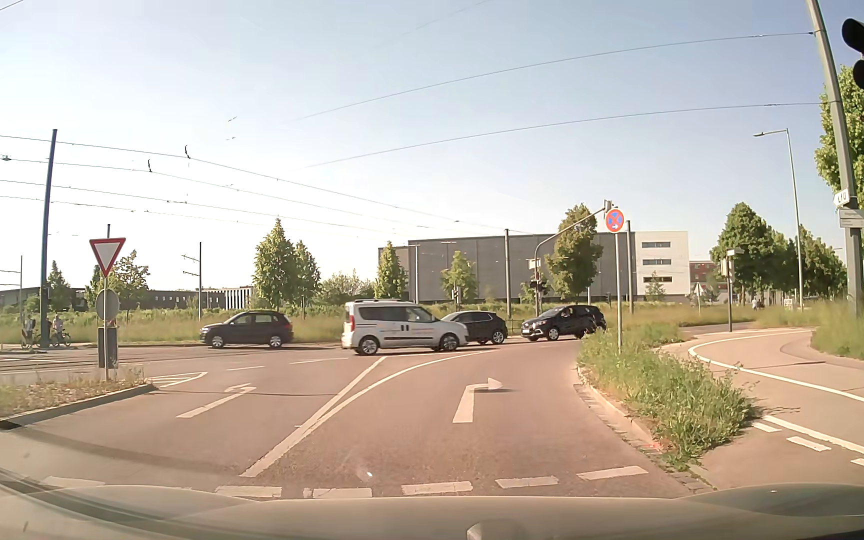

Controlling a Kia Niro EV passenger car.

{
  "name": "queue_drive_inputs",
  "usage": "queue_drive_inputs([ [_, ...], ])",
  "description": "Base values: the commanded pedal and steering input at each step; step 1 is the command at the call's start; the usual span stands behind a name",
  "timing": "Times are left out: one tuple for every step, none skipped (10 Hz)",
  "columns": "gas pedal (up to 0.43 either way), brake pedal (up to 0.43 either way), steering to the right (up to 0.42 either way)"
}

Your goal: Follow the waypoints while adhering to traffic rules and regulations

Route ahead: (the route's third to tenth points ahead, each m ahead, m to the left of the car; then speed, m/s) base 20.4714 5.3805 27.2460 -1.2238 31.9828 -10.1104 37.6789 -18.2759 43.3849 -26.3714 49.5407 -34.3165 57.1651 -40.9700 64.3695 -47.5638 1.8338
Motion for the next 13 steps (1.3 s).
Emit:
queue_drive_inputs([
  [0.0, 0.0, 0.049],
  [0.0, 0.0, 0.052],
  [0.0, 0.0, 0.053],
  [0.079, 0.0, 0.052],
  [0.13, 0.0, 0.053],
  [0.228, 0.0, 0.051],
  [0.228, 0.0, 0.049],
  [0.228, 0.0, 0.04],
  [0.228, 0.0, 0.026],
  [0.22, 0.0, 0.016],
  [0.138, 0.0, 0.005],
  [0.138, 0.0, -0.002],
  [0.138, 0.0, -0.003],
])
